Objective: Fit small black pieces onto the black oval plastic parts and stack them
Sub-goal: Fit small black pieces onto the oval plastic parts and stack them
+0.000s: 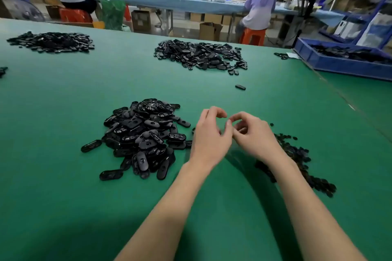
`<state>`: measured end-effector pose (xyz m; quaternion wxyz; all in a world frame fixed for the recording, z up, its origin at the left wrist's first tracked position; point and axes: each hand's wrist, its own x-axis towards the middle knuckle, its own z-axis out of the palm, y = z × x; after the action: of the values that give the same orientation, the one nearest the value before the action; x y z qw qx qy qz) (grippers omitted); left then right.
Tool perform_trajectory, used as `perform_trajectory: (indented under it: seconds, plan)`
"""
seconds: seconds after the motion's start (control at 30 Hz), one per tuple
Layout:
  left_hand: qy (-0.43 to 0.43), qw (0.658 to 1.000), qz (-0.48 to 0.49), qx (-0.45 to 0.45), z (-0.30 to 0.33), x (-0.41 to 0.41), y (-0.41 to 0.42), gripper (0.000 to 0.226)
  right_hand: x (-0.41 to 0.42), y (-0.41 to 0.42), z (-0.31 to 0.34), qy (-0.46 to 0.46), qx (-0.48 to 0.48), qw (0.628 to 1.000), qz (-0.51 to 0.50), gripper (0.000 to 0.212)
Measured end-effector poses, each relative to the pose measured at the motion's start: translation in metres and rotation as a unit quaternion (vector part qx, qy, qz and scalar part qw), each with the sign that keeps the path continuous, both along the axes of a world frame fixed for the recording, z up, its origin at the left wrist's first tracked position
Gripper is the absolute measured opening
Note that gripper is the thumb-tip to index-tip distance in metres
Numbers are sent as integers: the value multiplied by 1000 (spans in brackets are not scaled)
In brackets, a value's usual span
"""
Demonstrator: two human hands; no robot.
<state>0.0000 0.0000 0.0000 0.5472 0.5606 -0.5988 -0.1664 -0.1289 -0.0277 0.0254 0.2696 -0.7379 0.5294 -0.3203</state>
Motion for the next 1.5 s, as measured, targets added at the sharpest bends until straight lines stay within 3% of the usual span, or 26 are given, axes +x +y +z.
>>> perform_trajectory:
  seconds: [0.07,0.3,0.4,0.5,0.6,0.67,0.77,0.9,0.97,1.03,1.07,1.13,1.2,1.3,1.4,1.47,1.5]
  plan:
    - [-6,999,28,14,1,5,-12,6,18,-12,-6,50,-25,998,-38,5]
    - [-41,997,54,24,-15,13,-24,10,34,-31,-30,178,-36,983,10,19]
    - [-37,998,36,35,-16,13,-25,3,32,-30,-28,154,-30,988,-4,20]
    - [22,998,34,43,-18,21,-28,13,28,-31,-27,139,-14,990,-31,30]
    - [20,996,41,70,-17,29,-30,19,23,-35,-26,167,8,984,-54,23]
    - [9,996,33,83,-15,32,-30,19,21,-36,-25,130,23,989,-62,14]
    - [-74,992,9,99,-11,36,-29,12,19,-37,-23,60,24,996,-65,16]
    - [-298,936,67,172,-2,48,-30,19,10,-39,-23,-33,16,996,-84,14]
    - [-302,936,94,153,2,45,-29,19,5,-40,-22,-79,20,993,-88,13]
    - [-203,967,63,140,6,30,-28,20,3,-39,-21,-138,33,986,-83,15]
    - [-113,981,35,156,8,20,-27,21,3,-38,-20,-165,37,983,-75,16]
    - [86,976,-1,201,10,4,-26,22,1,-35,-17,-196,40,978,-55,17]
    - [248,943,-4,223,11,-4,-28,15,-3,-33,-14,-211,43,976,-32,18]
    - [458,861,-36,220,12,-9,-31,7,-11,-31,-11,-229,58,972,2,18]
    - [542,807,-68,225,7,-17,-28,5,-15,-30,-8,-210,64,975,16,16]
    - [543,809,-74,212,1,-22,-24,2,-20,-31,-9,-165,66,984,3,17]
    - [523,827,-65,198,-2,-23,-23,6,-24,-33,-10,-131,65,989,-17,18]
